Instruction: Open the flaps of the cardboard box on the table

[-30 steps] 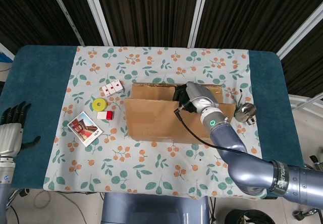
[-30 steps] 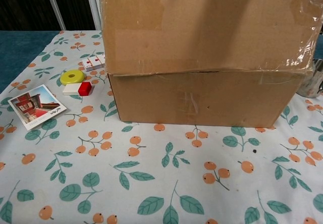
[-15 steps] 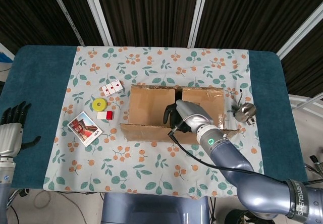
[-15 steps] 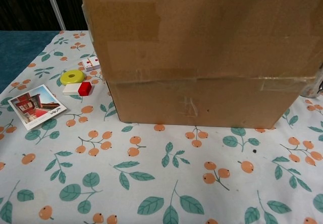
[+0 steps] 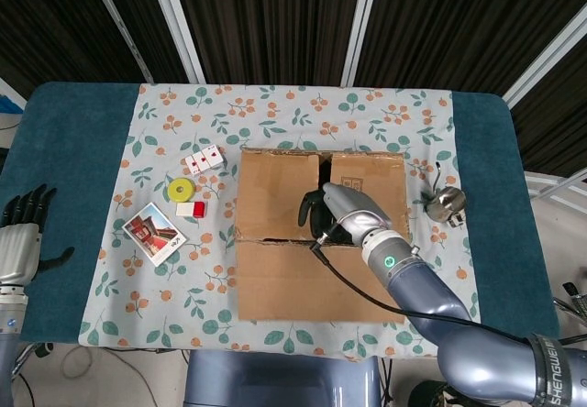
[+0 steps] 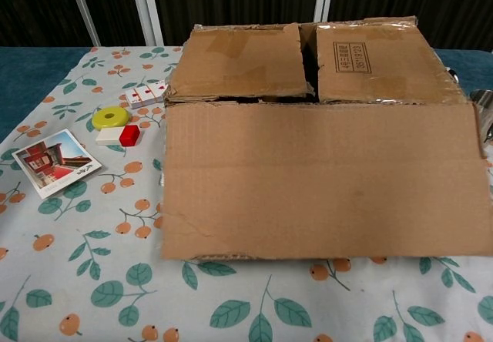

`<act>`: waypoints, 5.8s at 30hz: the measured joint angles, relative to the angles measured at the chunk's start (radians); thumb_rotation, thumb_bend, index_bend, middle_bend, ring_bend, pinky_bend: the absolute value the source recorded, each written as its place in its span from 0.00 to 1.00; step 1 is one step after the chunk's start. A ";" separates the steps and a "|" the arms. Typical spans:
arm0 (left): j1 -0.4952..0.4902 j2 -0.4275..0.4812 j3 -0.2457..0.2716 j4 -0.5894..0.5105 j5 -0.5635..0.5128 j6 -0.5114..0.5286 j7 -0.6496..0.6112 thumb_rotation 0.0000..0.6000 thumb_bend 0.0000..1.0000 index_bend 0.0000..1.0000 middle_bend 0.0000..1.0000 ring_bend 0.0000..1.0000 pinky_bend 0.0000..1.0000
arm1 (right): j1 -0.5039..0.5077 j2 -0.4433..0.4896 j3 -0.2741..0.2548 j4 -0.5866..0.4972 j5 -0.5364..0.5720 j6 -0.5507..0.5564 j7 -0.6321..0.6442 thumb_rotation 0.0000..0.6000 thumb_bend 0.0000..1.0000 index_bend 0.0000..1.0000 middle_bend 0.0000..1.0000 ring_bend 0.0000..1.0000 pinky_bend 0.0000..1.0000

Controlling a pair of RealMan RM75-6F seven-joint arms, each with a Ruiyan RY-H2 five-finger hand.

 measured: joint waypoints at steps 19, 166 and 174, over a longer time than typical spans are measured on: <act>-0.013 0.025 0.010 -0.040 0.025 -0.010 0.068 1.00 0.17 0.00 0.00 0.00 0.00 | -0.347 -0.106 -0.259 0.005 -0.783 0.440 0.038 1.00 0.41 0.03 0.03 0.06 0.24; -1.122 0.468 -0.023 -0.415 -0.029 -0.853 0.368 1.00 1.00 0.42 0.64 0.47 0.48 | -1.095 -0.596 -0.266 0.733 -1.531 0.656 0.363 1.00 0.54 0.00 0.00 0.00 0.23; -1.135 0.519 -0.028 -0.442 -0.056 -0.916 0.361 1.00 1.00 0.42 0.64 0.47 0.49 | -1.097 -0.595 -0.261 0.733 -1.528 0.653 0.365 1.00 0.54 0.00 0.00 0.00 0.23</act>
